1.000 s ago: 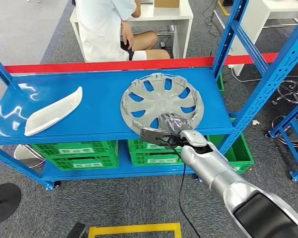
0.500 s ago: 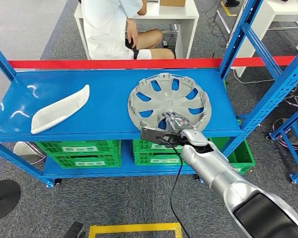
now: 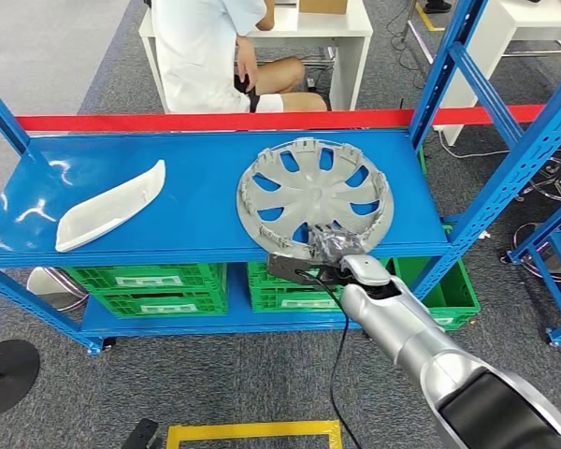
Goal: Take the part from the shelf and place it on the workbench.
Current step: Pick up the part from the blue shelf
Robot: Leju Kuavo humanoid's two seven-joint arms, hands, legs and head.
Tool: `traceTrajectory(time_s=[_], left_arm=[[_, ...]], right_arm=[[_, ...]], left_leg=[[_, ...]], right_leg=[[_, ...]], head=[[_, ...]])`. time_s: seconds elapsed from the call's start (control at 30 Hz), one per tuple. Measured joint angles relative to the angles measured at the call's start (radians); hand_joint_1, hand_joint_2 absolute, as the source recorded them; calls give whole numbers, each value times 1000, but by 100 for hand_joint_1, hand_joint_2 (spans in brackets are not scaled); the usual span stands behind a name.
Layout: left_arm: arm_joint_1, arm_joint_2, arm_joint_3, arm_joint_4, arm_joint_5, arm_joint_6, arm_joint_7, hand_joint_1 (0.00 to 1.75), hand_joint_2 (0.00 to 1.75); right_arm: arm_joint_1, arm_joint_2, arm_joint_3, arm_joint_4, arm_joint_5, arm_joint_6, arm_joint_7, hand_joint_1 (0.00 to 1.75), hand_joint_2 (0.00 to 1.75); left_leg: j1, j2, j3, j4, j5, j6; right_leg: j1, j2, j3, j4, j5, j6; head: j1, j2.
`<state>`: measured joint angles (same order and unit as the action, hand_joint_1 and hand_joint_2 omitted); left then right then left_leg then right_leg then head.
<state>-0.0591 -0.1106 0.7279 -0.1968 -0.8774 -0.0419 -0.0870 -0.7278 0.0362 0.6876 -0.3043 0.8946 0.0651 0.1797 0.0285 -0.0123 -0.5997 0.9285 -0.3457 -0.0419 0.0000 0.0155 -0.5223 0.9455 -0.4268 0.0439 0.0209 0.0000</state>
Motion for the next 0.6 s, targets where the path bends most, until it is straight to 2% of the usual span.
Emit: traceTrajectory(time_s=[0.6], left_arm=[[-1, 0, 1, 0, -2, 5, -4, 0, 0]], right_arm=[[15, 7, -36, 5, 3, -1, -18, 0, 175]], left_leg=[[0, 0, 0, 0, 0, 0]], right_leg=[[0, 0, 0, 0, 0, -1]], head=[[0, 0]])
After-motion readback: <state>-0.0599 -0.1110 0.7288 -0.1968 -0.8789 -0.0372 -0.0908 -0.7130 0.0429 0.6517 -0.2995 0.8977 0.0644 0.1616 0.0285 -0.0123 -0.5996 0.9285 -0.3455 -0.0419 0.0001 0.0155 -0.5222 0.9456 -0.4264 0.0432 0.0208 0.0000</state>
